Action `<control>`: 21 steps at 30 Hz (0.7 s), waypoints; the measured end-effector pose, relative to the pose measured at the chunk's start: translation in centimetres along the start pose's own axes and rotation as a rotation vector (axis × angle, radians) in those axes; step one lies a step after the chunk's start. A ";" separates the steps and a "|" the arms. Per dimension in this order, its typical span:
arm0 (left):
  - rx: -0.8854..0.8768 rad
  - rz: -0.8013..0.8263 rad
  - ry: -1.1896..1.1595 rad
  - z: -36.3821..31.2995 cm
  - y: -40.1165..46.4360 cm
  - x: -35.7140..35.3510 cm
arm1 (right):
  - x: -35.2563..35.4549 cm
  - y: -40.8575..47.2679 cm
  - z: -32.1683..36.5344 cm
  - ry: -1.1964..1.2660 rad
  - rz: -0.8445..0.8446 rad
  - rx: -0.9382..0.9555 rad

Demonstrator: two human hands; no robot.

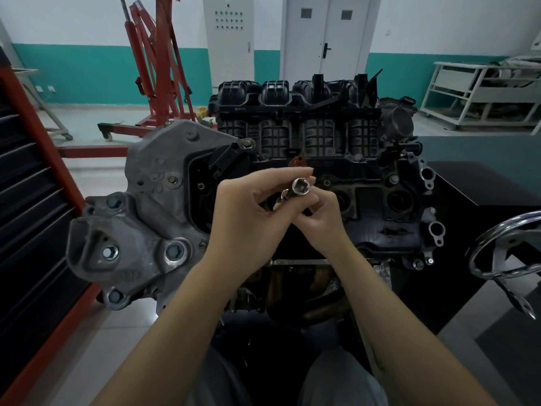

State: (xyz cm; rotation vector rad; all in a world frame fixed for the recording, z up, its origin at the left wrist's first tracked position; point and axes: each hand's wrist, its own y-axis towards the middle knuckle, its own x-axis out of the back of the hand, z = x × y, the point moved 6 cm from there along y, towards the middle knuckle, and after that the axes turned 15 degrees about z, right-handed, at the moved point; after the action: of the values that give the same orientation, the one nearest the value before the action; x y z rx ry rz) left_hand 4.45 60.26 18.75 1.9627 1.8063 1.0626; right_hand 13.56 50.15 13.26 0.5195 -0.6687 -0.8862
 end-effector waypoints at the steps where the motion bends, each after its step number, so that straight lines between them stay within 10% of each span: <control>1: -0.008 0.028 -0.050 0.1 0.0 -0.1 | 0.0 0.0 0.1 0.010 0.003 0.007; 21: -0.033 -0.016 0.136 -0.5 -0.1 -0.2 | 0.1 -0.2 -0.5 0.058 -0.065 -0.033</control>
State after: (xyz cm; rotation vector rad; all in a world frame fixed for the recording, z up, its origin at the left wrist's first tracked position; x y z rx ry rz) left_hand 4.08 59.92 18.96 1.8954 1.8567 1.2408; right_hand 13.90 50.06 12.80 0.5379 -0.5862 -0.9385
